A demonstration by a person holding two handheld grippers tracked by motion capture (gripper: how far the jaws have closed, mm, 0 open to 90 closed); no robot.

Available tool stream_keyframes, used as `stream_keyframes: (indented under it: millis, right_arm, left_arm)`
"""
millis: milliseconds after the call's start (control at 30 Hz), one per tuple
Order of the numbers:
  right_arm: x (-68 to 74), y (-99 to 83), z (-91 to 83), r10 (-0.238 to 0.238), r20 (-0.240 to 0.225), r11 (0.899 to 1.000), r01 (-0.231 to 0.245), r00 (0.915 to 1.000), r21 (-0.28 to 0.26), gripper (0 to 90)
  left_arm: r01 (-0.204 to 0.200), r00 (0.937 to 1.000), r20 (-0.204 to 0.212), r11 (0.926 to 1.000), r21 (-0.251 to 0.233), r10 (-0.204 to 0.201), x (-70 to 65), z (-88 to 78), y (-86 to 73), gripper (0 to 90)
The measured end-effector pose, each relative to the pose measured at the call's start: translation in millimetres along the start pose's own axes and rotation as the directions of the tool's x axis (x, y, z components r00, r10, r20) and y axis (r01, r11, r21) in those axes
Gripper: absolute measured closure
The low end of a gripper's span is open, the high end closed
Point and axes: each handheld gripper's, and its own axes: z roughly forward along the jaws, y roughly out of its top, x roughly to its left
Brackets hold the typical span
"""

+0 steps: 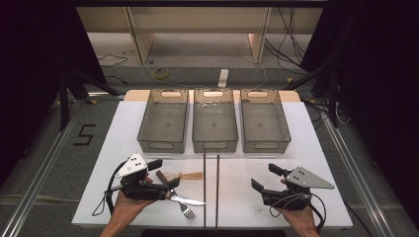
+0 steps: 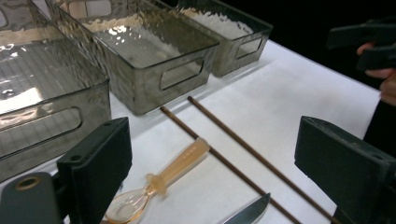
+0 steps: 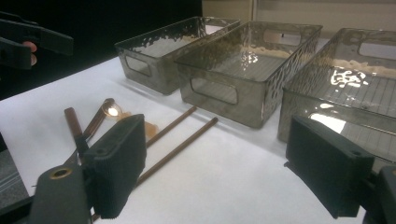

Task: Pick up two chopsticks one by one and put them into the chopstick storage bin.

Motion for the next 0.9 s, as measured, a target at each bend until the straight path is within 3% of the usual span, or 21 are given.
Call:
stream_keyframes:
  millis: [400,500,667,867,900]
  right_arm:
    - [-1.4,-0.2,0.7,0.009,0.014,1.0,-0.01,0.9999,0.014,21.4]
    - [-2.1,0.1,1.3,0.011,0.026,1.0,-0.012,0.9996,0.024,22.8]
    - [0.7,2.9,8.6,-0.005,0.063,0.992,-0.003,0.998,0.13,23.7]
    - [9.5,10.5,16.7,-0.021,0.074,0.981,0.006,0.9971,0.194,25.6]
    - [13.6,13.2,21.0,-0.025,0.073,0.975,0.008,0.997,0.222,26.4]
  left_arm:
    - [0.036,0.9992,-0.018,0.9966,0.074,-0.035,-0.5,8.0,-0.1,11.0]
    - [0.028,0.9992,-0.03,0.9939,0.106,-0.025,-2.9,11.6,0.2,11.1]
    - [0.03,0.9991,-0.033,0.9933,0.112,-0.027,-4.1,13.0,1.0,11.1]
    - [0.033,0.999,-0.032,0.9936,0.108,-0.03,-3.7,12.0,1.2,11.1]
    - [0.034,0.999,-0.034,0.9937,0.107,-0.03,-3.5,11.8,1.1,11.1]
